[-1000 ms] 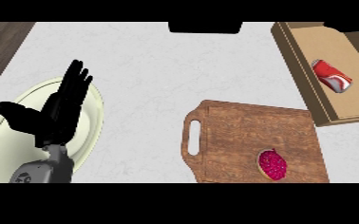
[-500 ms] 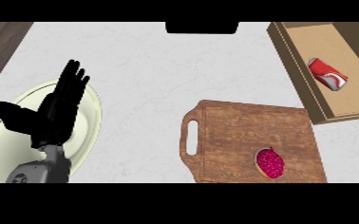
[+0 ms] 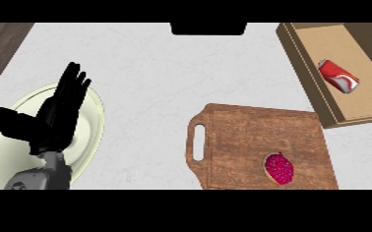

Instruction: Pick the can from the cutting board and place it in the cardboard box

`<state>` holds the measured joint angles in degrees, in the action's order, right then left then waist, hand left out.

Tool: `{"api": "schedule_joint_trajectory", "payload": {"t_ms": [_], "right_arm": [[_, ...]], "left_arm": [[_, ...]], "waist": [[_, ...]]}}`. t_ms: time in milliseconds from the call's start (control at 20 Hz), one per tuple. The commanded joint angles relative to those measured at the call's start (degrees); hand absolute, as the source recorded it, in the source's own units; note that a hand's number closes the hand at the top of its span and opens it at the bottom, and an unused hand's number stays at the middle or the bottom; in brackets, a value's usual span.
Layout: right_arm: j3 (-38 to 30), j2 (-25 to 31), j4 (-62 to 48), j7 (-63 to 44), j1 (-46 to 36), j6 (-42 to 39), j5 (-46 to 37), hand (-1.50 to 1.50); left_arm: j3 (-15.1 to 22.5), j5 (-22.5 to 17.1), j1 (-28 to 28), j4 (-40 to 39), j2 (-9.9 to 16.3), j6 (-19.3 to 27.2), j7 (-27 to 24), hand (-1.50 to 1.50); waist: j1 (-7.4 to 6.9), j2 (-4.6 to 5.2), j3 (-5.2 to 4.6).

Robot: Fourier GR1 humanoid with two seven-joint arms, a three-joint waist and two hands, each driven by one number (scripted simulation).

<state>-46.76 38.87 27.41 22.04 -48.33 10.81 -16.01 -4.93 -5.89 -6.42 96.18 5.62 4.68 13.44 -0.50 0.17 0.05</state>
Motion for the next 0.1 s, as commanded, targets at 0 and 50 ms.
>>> {"api": "schedule_joint_trajectory", "payload": {"t_ms": [0, 50], "right_arm": [[-0.36, 1.48, 2.66, 1.44, 5.28, -4.18, 4.0, -1.5], [-0.47, 1.79, -1.46, 3.61, 4.06, -1.84, 3.87, -1.5]], "left_arm": [[0.54, 0.92, 1.41, 2.68, -0.25, 1.11, 1.79, 0.0], [2.2, 1.0, 4.41, 5.7, -1.04, 0.05, 0.32, 0.0]], "waist": [[0.38, -0.22, -0.03], [-0.37, 0.0, 0.01]]}}
